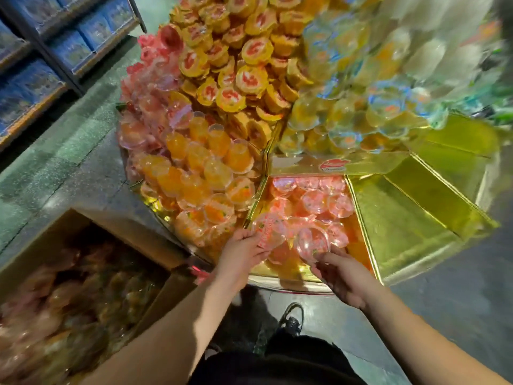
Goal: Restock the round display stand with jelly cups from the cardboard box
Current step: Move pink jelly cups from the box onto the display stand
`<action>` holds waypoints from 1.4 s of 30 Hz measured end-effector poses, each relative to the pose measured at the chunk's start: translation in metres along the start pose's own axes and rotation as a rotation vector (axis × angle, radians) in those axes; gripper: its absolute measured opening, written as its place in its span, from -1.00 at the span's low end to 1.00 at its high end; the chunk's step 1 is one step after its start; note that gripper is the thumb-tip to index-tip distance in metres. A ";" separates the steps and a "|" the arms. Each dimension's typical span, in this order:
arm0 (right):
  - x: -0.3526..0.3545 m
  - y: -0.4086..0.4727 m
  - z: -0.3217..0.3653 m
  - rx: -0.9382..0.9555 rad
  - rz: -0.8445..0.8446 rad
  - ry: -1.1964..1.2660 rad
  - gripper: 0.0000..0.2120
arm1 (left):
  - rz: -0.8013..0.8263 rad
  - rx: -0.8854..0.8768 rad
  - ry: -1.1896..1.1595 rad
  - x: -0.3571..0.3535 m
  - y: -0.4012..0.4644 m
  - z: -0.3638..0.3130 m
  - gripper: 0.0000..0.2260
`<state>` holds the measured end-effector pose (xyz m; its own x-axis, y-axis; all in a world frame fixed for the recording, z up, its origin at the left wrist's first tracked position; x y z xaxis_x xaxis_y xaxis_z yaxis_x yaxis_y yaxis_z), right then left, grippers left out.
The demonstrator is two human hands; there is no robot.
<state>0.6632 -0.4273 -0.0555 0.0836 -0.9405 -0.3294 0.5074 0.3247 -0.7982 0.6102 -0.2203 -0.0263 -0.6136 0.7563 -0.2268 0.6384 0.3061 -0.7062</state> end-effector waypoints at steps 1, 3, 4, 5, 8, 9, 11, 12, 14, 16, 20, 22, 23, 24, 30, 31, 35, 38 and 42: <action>0.014 0.006 0.004 0.004 -0.028 0.039 -0.81 | -0.012 -0.005 0.015 -0.010 0.010 0.001 -0.92; 0.041 0.018 0.012 0.011 -0.085 0.115 -0.74 | -0.057 -0.007 0.016 -0.025 0.029 0.000 -0.88; 0.053 0.023 0.015 0.011 -0.107 0.129 -0.75 | -0.082 -0.007 0.023 -0.032 0.036 -0.001 -0.87; 0.063 0.028 0.018 0.011 -0.123 0.129 -0.80 | -0.104 -0.007 0.052 -0.036 0.045 -0.001 -0.89; 0.084 0.040 0.023 0.004 -0.135 0.133 -0.86 | -0.128 0.027 0.128 -0.049 0.067 -0.001 -0.98; 0.089 0.044 0.024 0.004 -0.140 0.135 -0.81 | -0.158 0.058 0.141 -0.049 0.076 0.001 -0.96; 0.097 0.051 0.026 0.001 -0.144 0.149 -0.73 | -0.184 0.124 0.176 -0.053 0.088 0.004 -0.91; 0.098 0.053 0.027 -0.004 -0.138 0.158 -0.74 | -0.199 0.148 0.180 -0.056 0.092 0.004 -0.92; 0.098 0.057 0.026 -0.026 -0.129 0.177 -0.76 | -0.191 0.189 0.183 -0.059 0.103 0.009 -0.97; 0.099 0.063 0.023 -0.037 -0.142 0.203 -0.75 | -0.186 0.098 0.233 -0.059 0.117 0.008 -0.91; 0.093 0.074 0.019 -0.037 -0.145 0.297 -0.67 | -0.014 -0.215 0.683 -0.073 0.149 -0.002 -0.61; 0.089 0.078 0.020 -0.029 -0.155 0.329 -0.66 | -0.235 -0.045 0.798 -0.058 0.150 -0.002 -0.72; 0.090 0.080 0.019 -0.017 -0.173 0.339 -0.66 | -0.224 -0.064 0.990 -0.063 0.147 -0.008 -0.72; 0.090 0.082 0.020 0.002 -0.181 0.349 -0.66 | -0.189 -0.056 1.133 -0.070 0.142 -0.008 -0.72; 0.090 0.093 0.010 0.013 -0.229 0.437 -0.75 | -0.289 0.032 0.495 -0.060 0.141 0.009 -0.87; 0.090 0.095 0.008 0.013 -0.238 0.447 -0.76 | -0.264 0.030 0.507 -0.061 0.143 0.010 -0.85; 0.095 0.094 0.011 0.013 -0.278 0.320 -0.82 | -0.207 0.021 0.474 -0.065 0.142 0.007 -0.82; 0.098 0.091 0.011 -0.026 -0.287 0.257 -0.85 | -0.126 0.041 0.410 -0.075 0.136 0.009 -0.87; 0.105 0.084 0.014 -0.042 -0.320 0.054 -0.80 | -0.017 0.082 0.368 -0.074 0.134 0.015 -0.90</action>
<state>0.7263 -0.5003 -0.1500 -0.1207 -0.9891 -0.0844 0.4650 0.0188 -0.8851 0.7341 -0.2435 -0.1143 -0.4064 0.9132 0.0311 0.5808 0.2844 -0.7628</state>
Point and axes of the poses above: each hand's wrist, its own y-axis towards the middle knuckle, its own x-axis out of the back of the hand, z = x × y, the point moved 8 cm from there along y, towards the middle knuckle, and after that the axes turned 1 degree about -y, right-handed, at the moved point
